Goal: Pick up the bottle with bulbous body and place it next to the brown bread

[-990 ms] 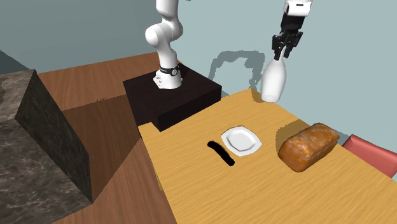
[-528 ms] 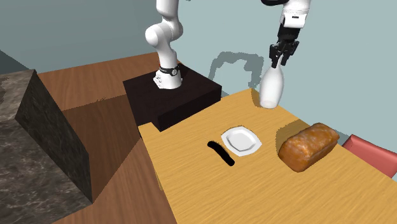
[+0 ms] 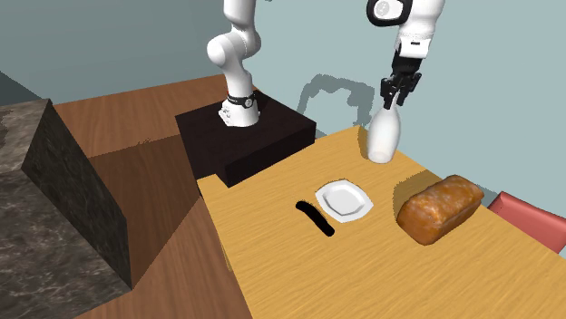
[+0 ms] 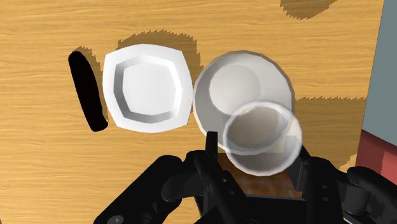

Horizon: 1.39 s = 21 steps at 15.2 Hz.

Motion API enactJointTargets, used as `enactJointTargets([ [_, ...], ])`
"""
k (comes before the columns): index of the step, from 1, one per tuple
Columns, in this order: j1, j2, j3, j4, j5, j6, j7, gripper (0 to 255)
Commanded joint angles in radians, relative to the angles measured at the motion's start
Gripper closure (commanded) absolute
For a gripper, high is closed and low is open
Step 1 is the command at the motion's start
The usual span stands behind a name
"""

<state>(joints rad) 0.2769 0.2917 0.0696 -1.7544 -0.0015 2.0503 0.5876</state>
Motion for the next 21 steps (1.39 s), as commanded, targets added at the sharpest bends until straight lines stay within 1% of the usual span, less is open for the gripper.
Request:
enactJointTargets([
  [1, 0.0, 0.011, -0.001, -0.011, -0.001, 0.023, -0.001, 255],
  [11, 0.001, 0.067, -0.002, -0.071, -0.005, 0.139, 0.0, 255],
  [21, 0.003, 0.139, -0.005, -0.108, -0.01, 0.248, 0.002, 255],
])
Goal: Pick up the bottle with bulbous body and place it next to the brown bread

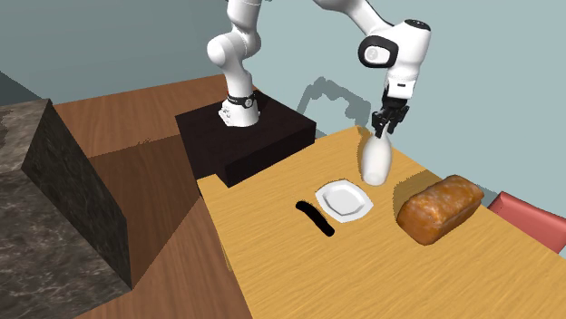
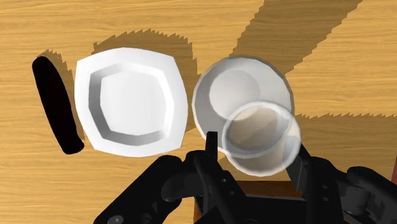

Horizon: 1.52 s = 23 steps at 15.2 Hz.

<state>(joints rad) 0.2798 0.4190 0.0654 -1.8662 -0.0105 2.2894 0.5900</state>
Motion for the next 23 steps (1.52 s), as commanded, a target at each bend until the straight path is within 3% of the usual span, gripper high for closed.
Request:
enactJointTargets([
  [1, 0.0, 0.024, -0.001, 0.001, -0.002, 0.025, 0.0, 255],
  [9, 0.0, 0.024, -0.001, 0.001, -0.002, 0.025, 0.0, 255],
  [10, 0.0, 0.025, -0.001, 0.001, -0.002, 0.025, 0.0, 0],
  [15, 0.0, 0.024, -0.001, 0.001, -0.002, 0.025, 0.0, 0],
  [19, -0.003, -0.048, 0.001, 0.03, 0.004, -0.077, -0.004, 0],
  [23, -0.003, -0.048, 0.001, 0.03, 0.004, -0.077, -0.004, 0],
])
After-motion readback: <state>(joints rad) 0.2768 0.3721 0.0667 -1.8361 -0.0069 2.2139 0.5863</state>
